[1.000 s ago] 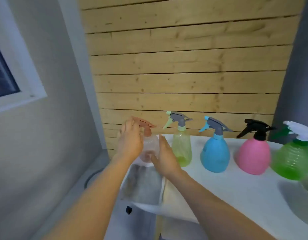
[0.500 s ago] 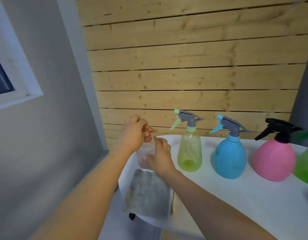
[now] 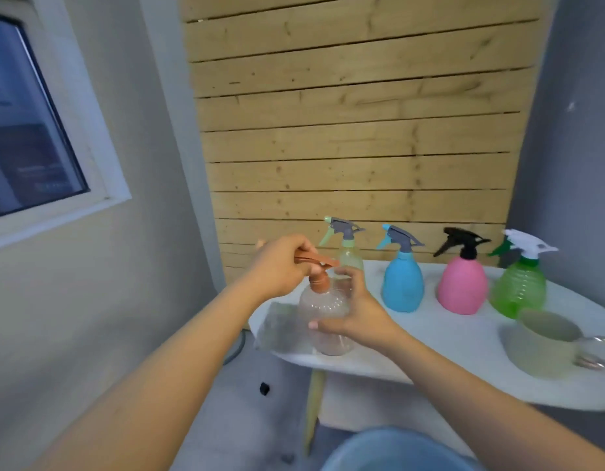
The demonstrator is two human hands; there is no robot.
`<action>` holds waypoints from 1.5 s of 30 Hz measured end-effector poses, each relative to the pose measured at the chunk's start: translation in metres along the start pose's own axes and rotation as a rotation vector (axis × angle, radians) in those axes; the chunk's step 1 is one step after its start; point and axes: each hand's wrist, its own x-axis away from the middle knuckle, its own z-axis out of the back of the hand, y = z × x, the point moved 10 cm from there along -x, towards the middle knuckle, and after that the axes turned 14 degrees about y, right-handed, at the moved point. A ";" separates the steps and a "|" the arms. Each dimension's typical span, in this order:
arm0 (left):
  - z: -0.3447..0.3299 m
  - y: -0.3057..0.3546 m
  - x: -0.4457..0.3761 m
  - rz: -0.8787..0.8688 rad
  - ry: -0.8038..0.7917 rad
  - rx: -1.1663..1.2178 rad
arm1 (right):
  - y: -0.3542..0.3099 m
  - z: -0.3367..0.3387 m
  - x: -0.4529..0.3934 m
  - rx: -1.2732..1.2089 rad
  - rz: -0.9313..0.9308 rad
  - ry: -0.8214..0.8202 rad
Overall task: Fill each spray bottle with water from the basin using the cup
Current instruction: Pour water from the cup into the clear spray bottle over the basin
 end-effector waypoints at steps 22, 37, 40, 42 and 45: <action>-0.164 -0.005 0.139 0.511 -0.409 0.505 | 0.093 0.070 0.130 0.869 0.098 -0.105; -0.144 -0.010 0.138 0.166 -0.135 0.286 | 0.101 0.066 0.153 0.810 0.016 -0.218; -0.147 -0.022 0.138 0.365 -0.096 0.278 | 0.091 0.064 0.154 0.813 0.043 -0.162; -0.145 -0.027 0.134 0.428 -0.042 0.304 | 0.091 0.065 0.154 0.801 0.009 -0.145; -0.136 -0.037 0.127 0.467 0.050 0.329 | 0.101 0.073 0.154 0.787 -0.056 -0.109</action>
